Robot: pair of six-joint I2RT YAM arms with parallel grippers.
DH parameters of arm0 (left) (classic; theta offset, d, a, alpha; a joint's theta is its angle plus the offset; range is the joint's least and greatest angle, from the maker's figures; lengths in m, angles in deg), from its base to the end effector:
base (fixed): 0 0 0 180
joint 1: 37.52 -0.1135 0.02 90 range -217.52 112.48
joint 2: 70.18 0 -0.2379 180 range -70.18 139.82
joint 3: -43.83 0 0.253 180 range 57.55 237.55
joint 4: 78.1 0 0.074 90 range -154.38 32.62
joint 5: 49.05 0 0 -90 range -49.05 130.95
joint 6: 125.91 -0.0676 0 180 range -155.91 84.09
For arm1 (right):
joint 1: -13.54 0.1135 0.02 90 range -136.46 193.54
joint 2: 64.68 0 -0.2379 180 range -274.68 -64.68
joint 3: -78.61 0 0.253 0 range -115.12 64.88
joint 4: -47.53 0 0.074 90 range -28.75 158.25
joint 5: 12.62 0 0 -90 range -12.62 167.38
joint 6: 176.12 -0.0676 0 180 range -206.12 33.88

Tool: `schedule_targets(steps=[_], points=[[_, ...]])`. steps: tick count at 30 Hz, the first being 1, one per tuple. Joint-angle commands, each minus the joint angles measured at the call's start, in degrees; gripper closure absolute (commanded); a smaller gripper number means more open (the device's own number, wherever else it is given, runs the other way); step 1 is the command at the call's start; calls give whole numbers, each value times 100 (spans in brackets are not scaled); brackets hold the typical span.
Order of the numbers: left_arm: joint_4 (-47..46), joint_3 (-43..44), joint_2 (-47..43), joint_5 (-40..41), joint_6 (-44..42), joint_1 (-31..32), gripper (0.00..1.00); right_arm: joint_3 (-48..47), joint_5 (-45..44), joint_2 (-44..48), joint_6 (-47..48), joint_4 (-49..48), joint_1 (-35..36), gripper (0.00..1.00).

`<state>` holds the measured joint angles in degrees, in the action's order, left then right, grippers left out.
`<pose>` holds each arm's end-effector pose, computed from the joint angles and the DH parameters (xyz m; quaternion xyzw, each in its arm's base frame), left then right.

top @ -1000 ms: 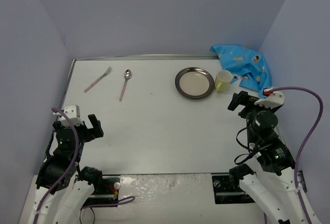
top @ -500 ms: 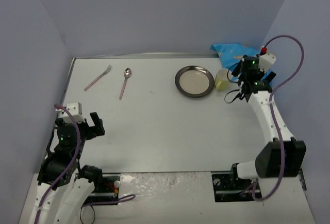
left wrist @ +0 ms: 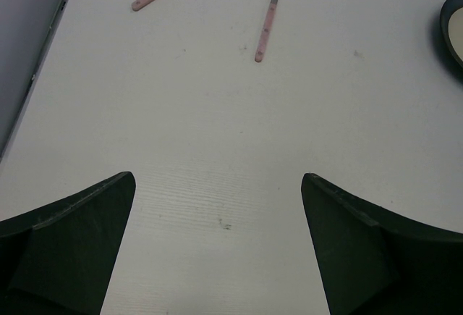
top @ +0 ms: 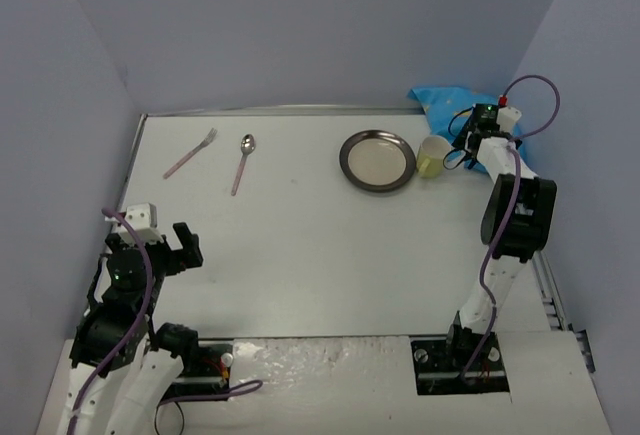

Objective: Set the dinner table for one person

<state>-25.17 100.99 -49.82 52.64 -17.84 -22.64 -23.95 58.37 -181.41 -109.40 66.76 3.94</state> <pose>0.1332 -0.0212 0.3089 -0.0833 0.7932 -0.0915 0.5963 0.4769 -0.1030 0.1881 0.3209 0.8107 -0.0887 0.4816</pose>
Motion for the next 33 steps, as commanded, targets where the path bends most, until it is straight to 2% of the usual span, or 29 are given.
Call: schedule_targets(steps=[1,13,19,23,24,26,29,31,32,33], points=[[-239,138,99,137,-42,-55,3,-451,212,-225,270,-483,-194,0],[-247,121,135,259,-58,-55,3,-280,494,-978,609,-1078,-323,2],[-231,121,170,271,-33,-62,3,-164,627,-1119,721,-1394,-382,9],[-229,121,170,264,-32,-64,3,-74,706,-1097,861,-1596,-441,21],[-229,121,170,270,-32,-64,3,-67,782,-1097,835,-1603,-489,27],[-229,121,178,272,-32,-64,3,-34,818,-1066,794,-1621,-530,49],[-229,120,170,272,-23,-64,3,28,779,-880,879,-1682,-542,74],[-229,112,161,255,-24,-56,3,32,741,-685,959,-1702,-543,87],[-230,112,161,255,-32,-63,3,34,735,-658,985,-1702,-543,88],[-234,112,157,255,-32,-63,3,42,695,-472,1001,-1698,-543,94]])
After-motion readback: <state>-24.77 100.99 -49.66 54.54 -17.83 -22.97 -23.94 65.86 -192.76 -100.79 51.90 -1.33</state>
